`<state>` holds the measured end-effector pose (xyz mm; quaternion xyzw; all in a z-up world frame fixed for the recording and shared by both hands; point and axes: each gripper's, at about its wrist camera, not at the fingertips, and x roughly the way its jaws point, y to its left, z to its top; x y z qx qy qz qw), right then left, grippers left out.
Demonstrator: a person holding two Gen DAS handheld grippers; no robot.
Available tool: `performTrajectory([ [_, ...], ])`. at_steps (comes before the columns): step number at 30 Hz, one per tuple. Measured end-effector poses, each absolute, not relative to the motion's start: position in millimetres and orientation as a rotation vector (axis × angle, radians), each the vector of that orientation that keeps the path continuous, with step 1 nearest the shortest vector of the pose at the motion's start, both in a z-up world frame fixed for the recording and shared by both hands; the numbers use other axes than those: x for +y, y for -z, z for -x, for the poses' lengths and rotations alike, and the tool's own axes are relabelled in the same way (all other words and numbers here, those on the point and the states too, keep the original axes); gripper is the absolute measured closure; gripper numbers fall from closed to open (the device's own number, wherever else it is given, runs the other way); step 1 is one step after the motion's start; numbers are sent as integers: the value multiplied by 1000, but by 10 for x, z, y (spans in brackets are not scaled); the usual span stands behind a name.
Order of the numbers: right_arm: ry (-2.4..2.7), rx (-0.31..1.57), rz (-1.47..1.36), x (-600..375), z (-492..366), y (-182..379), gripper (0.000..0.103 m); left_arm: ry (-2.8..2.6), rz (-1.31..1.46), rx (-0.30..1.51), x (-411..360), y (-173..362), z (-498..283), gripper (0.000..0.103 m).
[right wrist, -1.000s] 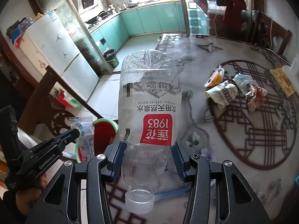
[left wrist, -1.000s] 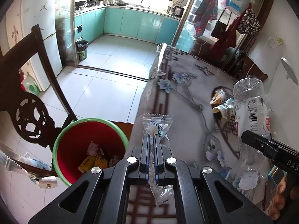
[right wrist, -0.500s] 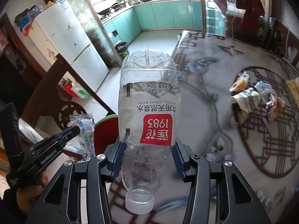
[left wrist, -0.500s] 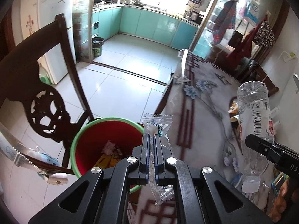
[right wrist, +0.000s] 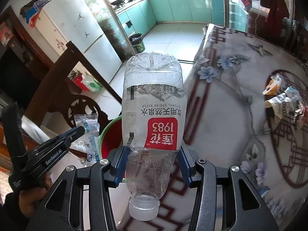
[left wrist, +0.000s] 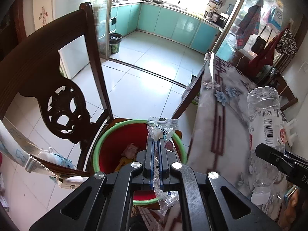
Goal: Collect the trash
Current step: 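Carry the water bottle and plastic wrapper over the red bucket, then open both grippers to drop bottle and wrapper into the bucket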
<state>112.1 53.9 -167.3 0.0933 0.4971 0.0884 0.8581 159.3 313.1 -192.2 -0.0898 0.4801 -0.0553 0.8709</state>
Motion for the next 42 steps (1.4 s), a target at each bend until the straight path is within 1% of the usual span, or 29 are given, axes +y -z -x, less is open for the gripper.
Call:
performTrajectory([
  [17,-271,1159,-182,982,-1301,1960,57,68,214,1064,3468,2220,-1729,100],
  [27,-286,1181,-163,1152,-1351,2019,57,64,227,1093,3508,2364,-1757,100],
  [30,-290,1179,-175,1167,-1364,2019,56,73,230,1112,3496,2390,-1792,98],
  [31,-292,1181,-185,1162,-1371,2022,52,69,231,1118,3495,2396,-1803,91],
  [32,-294,1184,-197,1152,-1378,2024,45,61,233,1119,3505,2397,-1803,76],
  [33,-294,1182,-204,1145,-1375,2019,41,49,237,1113,3517,2387,-1799,68],
  [34,-290,1173,-209,1127,-1367,2001,39,39,240,1100,3529,2362,-1790,55],
  [35,-290,1166,-208,1112,-1358,1980,39,34,241,1085,3533,2331,-1779,50],
  [42,-259,1140,-224,918,-1268,1902,39,61,227,1068,3360,2246,-1771,49],
])
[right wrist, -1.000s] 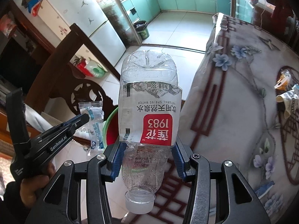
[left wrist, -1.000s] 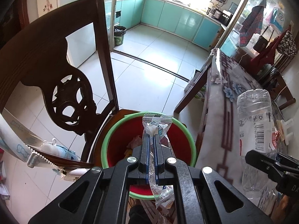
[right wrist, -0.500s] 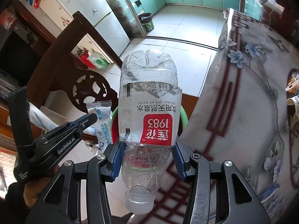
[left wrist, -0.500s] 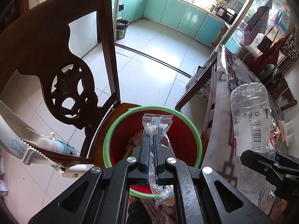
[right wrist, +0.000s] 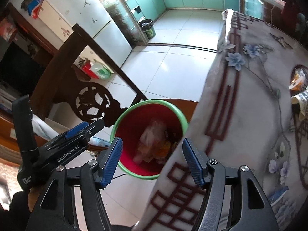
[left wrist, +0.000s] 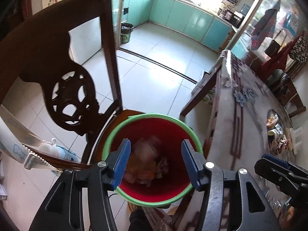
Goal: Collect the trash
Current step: 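Open both grippers to drop bottle and wrapper into the bucket, then grasp crumpled red-brown paper with right gripper while left gripper grasps white paper cup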
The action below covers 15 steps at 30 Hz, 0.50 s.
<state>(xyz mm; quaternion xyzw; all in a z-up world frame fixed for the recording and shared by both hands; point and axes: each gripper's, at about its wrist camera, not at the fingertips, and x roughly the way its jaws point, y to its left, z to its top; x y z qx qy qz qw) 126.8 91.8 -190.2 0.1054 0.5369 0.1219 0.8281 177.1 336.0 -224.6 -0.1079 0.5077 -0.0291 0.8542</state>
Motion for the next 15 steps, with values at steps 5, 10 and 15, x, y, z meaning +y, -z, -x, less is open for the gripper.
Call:
performTrajectory([
  [5,-215,1117,-239,642,-1154,1828,39,114,197,1064,3004,2180,-1739,49],
  [10,-172,1071,-232,351,-1011,1701,39,155,165,1053,2623,2078,-1663,49],
  [15,-138,1047,-257,5,-882,1646,38,188,133,1049,2223,2005,-1584,49],
])
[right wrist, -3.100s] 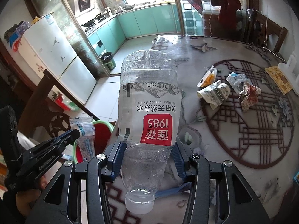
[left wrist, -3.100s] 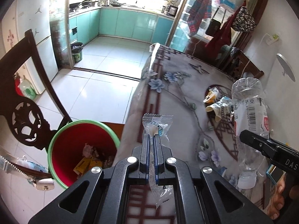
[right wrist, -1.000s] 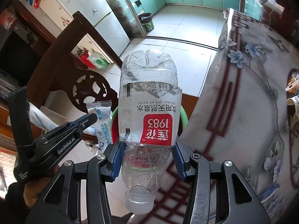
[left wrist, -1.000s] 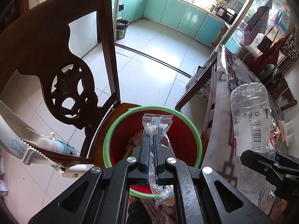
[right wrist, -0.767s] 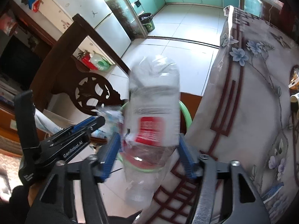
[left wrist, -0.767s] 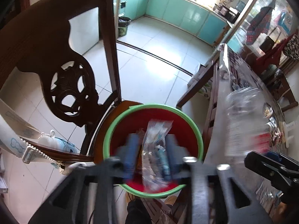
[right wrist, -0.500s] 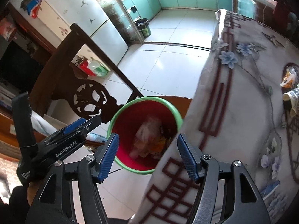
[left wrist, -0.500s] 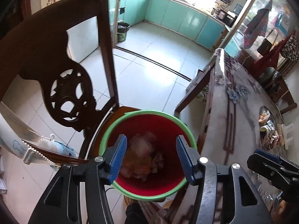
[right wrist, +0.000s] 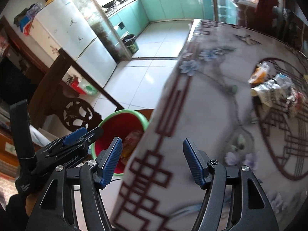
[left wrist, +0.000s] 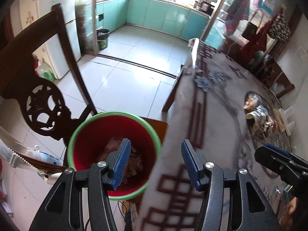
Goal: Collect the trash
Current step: 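Grasp crumpled red-brown paper with right gripper while left gripper grasps white paper cup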
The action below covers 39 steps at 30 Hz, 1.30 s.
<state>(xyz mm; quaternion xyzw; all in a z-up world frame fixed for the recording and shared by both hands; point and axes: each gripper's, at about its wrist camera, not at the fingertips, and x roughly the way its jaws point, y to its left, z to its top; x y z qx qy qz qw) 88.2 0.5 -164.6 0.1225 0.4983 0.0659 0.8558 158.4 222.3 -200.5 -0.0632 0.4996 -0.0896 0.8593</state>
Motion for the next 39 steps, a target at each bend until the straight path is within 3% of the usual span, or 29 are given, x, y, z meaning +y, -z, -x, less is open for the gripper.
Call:
performTrajectory([
  [3,-109,1038,-281,-265,-791,1633,38,213,109,1048,1933,1967,-1551,49],
  [8,-26,1023,-304,-842,-665,1679,28,273,65,1047,1372,1903,-1507,49],
  [19,362,996,-397,-2949,-892,2011,25,360,-20,1082,373,1924,-1364,49],
  [27,337,1070,-573,-3510,-1377,2546,26,442,-97,1054,-125,1797,-1367,49],
  [29,311,1078,-572,-3496,-1414,2593,53,480,-147,1022,-317,1741,-1430,49],
  [31,269,1074,-558,-3465,-1401,2565,60,519,-205,990,-494,1730,-1490,48],
  [34,234,1051,-554,-3468,-1273,2471,64,610,-268,974,-830,1763,-1691,42],
  [39,180,1011,-581,-3572,-994,2294,65,767,-403,989,-1455,1996,-2049,41],
])
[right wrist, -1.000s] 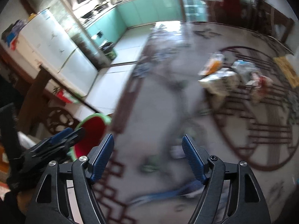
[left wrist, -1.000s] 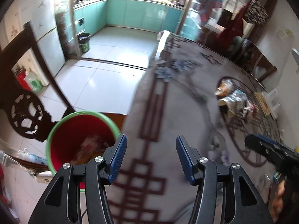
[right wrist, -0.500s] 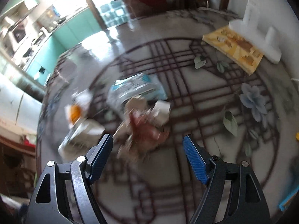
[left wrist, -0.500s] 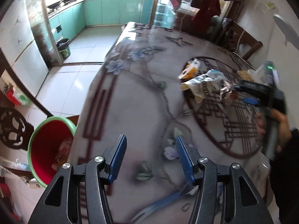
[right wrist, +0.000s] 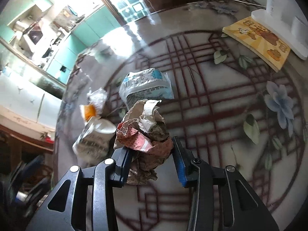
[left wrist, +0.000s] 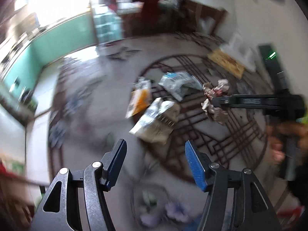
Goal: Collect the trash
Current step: 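Grasp crumpled red-brown paper with right gripper while left gripper grasps white paper cup, then carry the paper cup and crumpled paper over the red bucket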
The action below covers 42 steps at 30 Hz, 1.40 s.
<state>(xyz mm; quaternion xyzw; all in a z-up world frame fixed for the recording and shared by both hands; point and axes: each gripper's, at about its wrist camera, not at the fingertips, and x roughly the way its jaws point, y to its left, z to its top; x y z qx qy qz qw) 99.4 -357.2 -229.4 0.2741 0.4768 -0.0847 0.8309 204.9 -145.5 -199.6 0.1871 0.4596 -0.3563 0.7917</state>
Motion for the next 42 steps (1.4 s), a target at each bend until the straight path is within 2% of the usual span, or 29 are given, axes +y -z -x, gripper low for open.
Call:
performTrajectory([
  [8,161,976,-610,-3599,-762,2171,65,887,-447,1109,-2012,2420,-2628,41],
  [18,162,990,-636,-3594,-857,2251,64,910,-473,1171,-2185,2709,-2715,41],
  [19,163,991,-634,-3584,-862,2247,64,903,-454,1183,-2169,2738,-2721,45],
  [20,163,991,-633,-3576,-861,2242,64,899,-435,1188,-2148,2749,-2713,58],
  [21,165,991,-629,-3561,-861,2229,64,899,-422,1188,-2130,2748,-2699,59],
  [25,191,986,-578,-3476,-829,2113,64,899,-332,1161,-1999,2589,-2596,63],
  [35,220,937,-402,-3014,-708,1653,64,766,-113,1008,-1258,1752,-2093,63],
  [42,164,901,-348,-2619,-626,1401,64,657,-46,956,-608,1484,-1743,63],
])
